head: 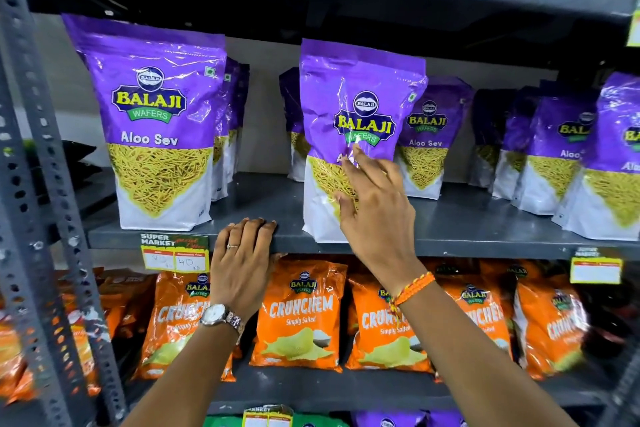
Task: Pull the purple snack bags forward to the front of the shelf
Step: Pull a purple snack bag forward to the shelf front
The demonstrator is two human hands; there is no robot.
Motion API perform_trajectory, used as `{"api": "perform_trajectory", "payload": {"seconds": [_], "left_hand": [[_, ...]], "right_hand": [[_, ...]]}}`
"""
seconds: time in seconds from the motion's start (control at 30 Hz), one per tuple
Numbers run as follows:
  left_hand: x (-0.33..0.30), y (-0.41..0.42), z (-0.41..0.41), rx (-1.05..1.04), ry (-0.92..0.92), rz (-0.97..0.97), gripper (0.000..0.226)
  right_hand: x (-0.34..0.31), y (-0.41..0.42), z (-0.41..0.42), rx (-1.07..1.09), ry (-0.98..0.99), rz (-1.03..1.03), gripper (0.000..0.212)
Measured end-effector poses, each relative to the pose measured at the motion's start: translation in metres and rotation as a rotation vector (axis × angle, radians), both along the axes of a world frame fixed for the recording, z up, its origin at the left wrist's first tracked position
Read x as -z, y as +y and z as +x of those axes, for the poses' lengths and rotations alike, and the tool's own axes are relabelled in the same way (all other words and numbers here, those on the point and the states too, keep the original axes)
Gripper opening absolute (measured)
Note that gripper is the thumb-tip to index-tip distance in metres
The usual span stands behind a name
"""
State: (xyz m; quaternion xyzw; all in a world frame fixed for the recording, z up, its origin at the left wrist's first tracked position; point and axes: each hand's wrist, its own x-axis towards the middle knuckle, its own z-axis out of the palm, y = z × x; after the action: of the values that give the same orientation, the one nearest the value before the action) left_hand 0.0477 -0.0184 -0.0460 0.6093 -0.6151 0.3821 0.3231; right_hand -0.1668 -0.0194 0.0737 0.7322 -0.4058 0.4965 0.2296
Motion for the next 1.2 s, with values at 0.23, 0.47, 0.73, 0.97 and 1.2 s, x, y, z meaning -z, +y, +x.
{"api": "perform_trajectory", "payload": {"seconds": [0.23, 0.47, 0.73, 0.97, 1.2], "left_hand": [[-0.001, 0.001, -0.001, -0.006, 0.011, 0.023, 0.046], [-0.001, 0.002, -0.001, -0.003, 0.014, 0.017, 0.044], [0.000, 0.000, 0.000, -0.007, 0.004, -0.005, 0.046], [0.001, -0.002, 0.000, -0.008, -0.002, -0.010, 0.053], [0.004, -0.006, 0.003, 0.003, -0.005, -0.029, 0.046]], "right_hand": [[0.011, 0.015, -0.008, -0.036, -0.007, -0.037, 0.047], [0.011, 0.008, -0.004, -0.036, -0.031, -0.039, 0.046], [0.006, -0.013, 0.007, -0.012, -0.014, -0.045, 0.043], [0.005, -0.025, 0.014, -0.016, 0.001, -0.014, 0.044], [0.006, -0.028, 0.014, -0.032, -0.008, -0.025, 0.043]]}}
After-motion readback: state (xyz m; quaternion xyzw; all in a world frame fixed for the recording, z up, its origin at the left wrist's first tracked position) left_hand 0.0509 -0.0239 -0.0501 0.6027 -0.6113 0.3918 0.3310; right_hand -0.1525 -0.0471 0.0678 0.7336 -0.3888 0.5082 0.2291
